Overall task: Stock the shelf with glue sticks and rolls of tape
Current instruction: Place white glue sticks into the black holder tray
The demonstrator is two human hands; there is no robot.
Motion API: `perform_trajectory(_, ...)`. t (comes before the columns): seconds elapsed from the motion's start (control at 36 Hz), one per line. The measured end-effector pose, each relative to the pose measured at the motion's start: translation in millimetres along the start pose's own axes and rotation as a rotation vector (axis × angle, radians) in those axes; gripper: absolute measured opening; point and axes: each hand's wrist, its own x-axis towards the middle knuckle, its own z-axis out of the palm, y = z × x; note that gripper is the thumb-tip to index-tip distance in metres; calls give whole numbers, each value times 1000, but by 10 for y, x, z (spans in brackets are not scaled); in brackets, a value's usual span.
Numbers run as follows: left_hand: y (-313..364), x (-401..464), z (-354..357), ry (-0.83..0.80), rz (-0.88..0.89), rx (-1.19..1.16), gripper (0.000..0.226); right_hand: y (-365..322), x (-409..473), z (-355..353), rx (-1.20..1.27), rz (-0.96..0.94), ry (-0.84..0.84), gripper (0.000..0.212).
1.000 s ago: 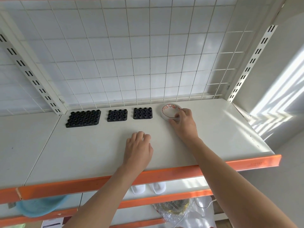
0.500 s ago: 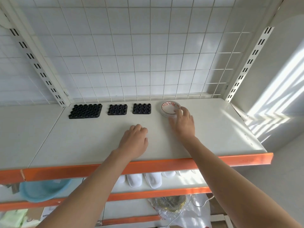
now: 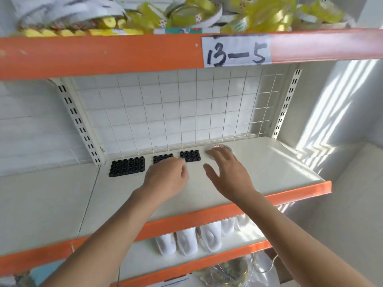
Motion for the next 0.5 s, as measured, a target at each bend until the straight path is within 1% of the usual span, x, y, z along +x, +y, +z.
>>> perform_trajectory(0.06,-62,-125,-260,69,16,-21,20,-272,-51,-142,3,-16,103,36)
perform_trajectory(0.17,-114,-425,-762,217,92,-83,15,-786,-162,-445,-8,-41,249,42)
perform_trajectory(0.28,-75,-745,-1215,343,217,-133,13,-1196,-287,-789,-43,-56,368,41)
perform_trajectory(0.42,-4,-1018,-1622,550,377,-151,15,-1508,-435,-1193,-119,-120,495,42)
perform_trajectory(0.5,36,-1086,-1830,639,415,-141,13,-1581,-444,-1402,-152,-158,554,42)
